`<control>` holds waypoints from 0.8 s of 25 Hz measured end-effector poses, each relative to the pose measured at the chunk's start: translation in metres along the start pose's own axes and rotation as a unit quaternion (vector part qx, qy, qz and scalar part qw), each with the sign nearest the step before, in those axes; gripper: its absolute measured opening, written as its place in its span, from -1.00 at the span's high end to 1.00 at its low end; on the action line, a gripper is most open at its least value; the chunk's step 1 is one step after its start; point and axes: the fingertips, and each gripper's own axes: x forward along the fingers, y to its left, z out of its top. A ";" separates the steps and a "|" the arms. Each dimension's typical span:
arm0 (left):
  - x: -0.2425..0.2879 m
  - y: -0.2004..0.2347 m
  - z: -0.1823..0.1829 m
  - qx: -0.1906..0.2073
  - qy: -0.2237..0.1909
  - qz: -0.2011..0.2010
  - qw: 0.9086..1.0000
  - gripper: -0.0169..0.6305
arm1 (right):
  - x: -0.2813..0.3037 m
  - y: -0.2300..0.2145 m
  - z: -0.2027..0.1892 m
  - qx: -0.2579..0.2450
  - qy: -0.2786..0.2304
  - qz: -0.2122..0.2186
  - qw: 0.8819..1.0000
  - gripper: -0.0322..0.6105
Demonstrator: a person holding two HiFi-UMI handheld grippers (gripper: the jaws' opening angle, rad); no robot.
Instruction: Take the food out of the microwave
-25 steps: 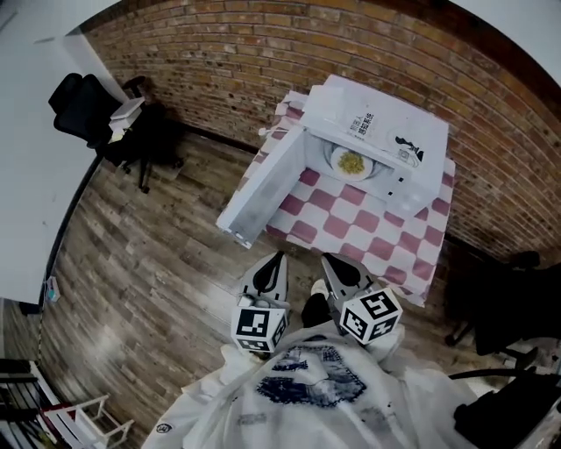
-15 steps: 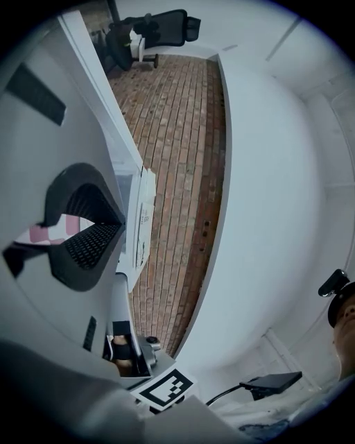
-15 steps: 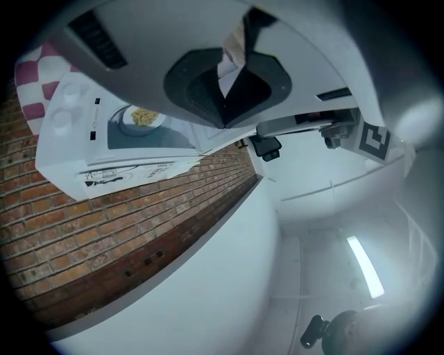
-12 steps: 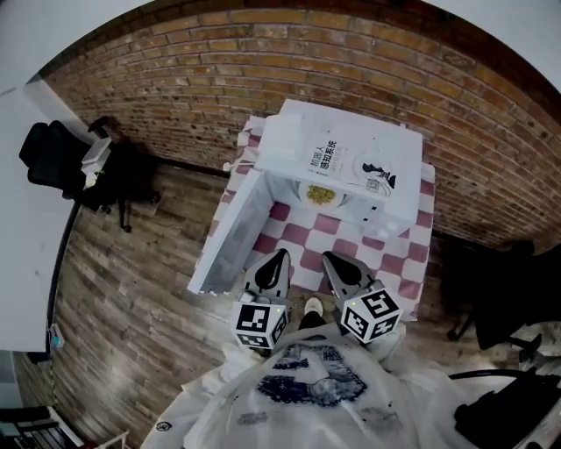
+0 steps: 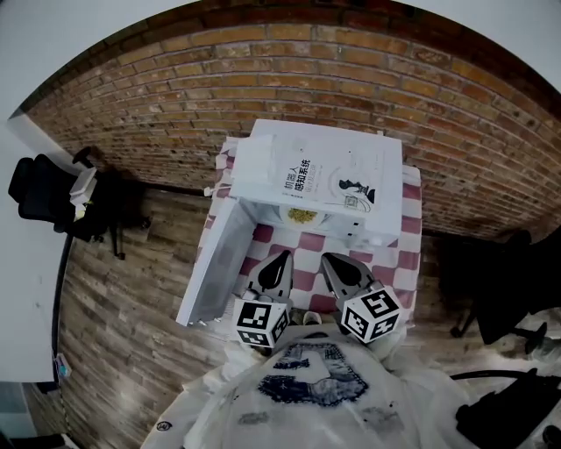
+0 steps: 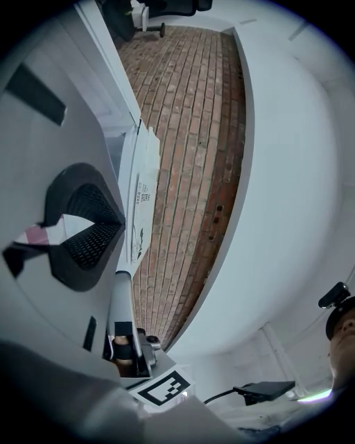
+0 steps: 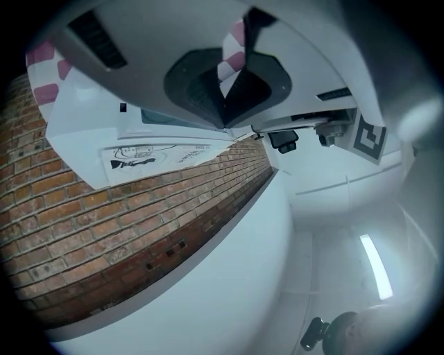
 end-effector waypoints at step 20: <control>0.054 -0.015 -0.029 -0.005 0.053 -0.064 0.997 0.92 | -0.009 -0.041 0.007 0.016 -0.018 -0.053 0.998 0.86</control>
